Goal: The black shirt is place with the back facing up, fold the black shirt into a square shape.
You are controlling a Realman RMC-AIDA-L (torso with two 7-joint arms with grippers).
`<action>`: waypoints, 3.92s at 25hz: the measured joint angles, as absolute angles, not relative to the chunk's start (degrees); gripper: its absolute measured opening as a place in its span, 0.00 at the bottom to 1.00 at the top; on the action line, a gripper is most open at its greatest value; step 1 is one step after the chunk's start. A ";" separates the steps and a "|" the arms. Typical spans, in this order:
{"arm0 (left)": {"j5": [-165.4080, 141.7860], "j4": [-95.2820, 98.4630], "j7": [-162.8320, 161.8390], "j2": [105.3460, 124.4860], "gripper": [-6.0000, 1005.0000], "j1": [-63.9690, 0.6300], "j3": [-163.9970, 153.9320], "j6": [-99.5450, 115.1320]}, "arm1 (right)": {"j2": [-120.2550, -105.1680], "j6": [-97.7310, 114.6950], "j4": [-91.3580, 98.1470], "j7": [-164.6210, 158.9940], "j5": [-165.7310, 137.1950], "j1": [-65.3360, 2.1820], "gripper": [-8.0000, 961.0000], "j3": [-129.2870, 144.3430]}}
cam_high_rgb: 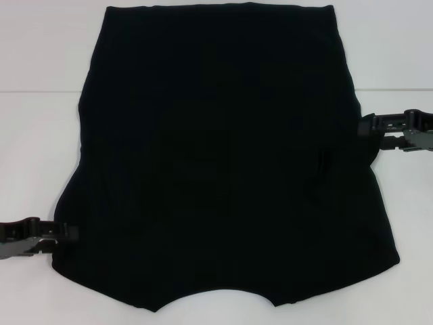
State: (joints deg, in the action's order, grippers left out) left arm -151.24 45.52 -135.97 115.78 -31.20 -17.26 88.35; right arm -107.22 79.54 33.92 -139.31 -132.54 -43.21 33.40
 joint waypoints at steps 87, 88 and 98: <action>-143.59 42.81 -131.66 113.90 0.03 -34.01 -16.61 90.34 | -108.53 90.02 35.06 -135.43 -149.64 -39.81 0.54 34.45; -143.58 42.81 -131.69 113.90 0.03 -34.01 -16.61 90.27 | -108.55 89.79 35.01 -135.48 -149.68 -39.81 0.50 34.62; -143.52 42.80 -131.79 113.84 0.03 -34.17 -16.61 90.26 | -109.09 87.40 34.98 -136.62 -152.04 -40.15 0.49 35.30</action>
